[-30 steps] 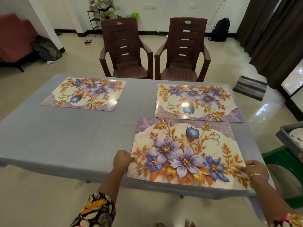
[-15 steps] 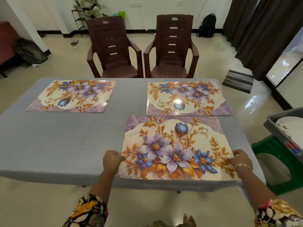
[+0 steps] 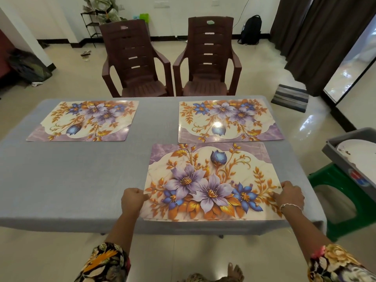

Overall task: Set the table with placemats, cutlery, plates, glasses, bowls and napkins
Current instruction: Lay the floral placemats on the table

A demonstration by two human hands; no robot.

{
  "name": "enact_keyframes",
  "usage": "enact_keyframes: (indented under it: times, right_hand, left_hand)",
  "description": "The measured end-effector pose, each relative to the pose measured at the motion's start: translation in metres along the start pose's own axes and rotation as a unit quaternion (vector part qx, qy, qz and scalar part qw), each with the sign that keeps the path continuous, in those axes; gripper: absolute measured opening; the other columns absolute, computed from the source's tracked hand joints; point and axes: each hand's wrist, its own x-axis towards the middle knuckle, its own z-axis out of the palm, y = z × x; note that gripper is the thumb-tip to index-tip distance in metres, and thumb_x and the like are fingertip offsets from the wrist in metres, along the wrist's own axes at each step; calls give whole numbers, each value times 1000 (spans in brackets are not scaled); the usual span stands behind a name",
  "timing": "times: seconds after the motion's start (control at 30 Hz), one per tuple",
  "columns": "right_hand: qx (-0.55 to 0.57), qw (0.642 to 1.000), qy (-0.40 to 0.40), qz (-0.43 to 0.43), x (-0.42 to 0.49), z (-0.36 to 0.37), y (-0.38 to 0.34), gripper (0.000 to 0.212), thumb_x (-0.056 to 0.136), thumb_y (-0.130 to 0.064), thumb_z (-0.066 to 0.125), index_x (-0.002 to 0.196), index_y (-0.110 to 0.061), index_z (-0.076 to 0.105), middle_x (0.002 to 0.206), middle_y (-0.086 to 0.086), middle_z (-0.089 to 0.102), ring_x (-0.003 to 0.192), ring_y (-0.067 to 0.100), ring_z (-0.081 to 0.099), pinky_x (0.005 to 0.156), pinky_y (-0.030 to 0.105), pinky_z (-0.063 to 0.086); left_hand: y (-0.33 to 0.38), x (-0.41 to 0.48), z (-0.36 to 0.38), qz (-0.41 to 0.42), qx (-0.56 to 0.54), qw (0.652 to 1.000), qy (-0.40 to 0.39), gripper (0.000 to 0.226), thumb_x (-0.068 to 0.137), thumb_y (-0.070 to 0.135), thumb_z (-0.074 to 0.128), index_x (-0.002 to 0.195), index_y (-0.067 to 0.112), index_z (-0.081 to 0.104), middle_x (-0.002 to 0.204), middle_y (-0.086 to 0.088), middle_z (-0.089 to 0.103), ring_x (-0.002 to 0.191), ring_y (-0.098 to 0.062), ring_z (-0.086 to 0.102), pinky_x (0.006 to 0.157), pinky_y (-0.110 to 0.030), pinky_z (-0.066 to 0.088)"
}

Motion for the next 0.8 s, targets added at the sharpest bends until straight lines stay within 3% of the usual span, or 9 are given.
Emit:
enact_keyframes:
  times: [0.2,0.33,0.43,0.5,0.6,0.8]
  right_hand:
    - [-43,999,3,-33,-5,1,-1,47,88,-33,59,129,-16,46,119,21,46,107,36,49,91,44,45]
    - [-62,997,16,-34,-8,3,-5,46,88,-34,59,128,-16,49,119,20,46,107,36,49,90,43,45]
    - [-86,996,15,-33,-11,4,-9,48,85,-37,62,126,-15,51,119,19,46,108,36,48,91,44,44]
    - [-89,995,31,-31,-14,5,-13,47,84,-36,64,123,-12,53,119,20,47,109,37,47,90,45,43]
    - [-51,995,81,-38,-20,7,-23,46,82,-28,67,120,-4,57,120,26,47,109,43,44,91,46,41]
    - [171,981,-47,-77,-34,21,-65,51,87,-20,63,127,5,47,125,29,54,115,42,51,98,46,37]
  left_hand:
    - [2,-4,-3,26,35,999,15,13,81,9,70,80,-2,63,81,-16,64,82,-36,62,70,-31,43]
    - [7,-16,-1,41,64,995,60,22,87,17,64,98,-2,63,95,-17,65,82,-28,58,70,-31,41]
    - [4,-15,-5,66,18,995,66,22,91,14,57,105,-4,60,103,-19,65,92,-33,61,74,-33,43]
    - [-1,-11,-14,67,-41,995,65,18,92,10,55,103,-4,60,102,-20,66,89,-32,62,75,-33,47]
    - [-8,-9,-33,63,-123,989,52,8,91,5,55,95,0,59,90,-16,65,73,-24,60,62,-24,48]
    - [-29,6,-80,39,-210,976,44,8,88,-4,54,92,1,59,86,-15,64,71,-29,61,60,-25,51]
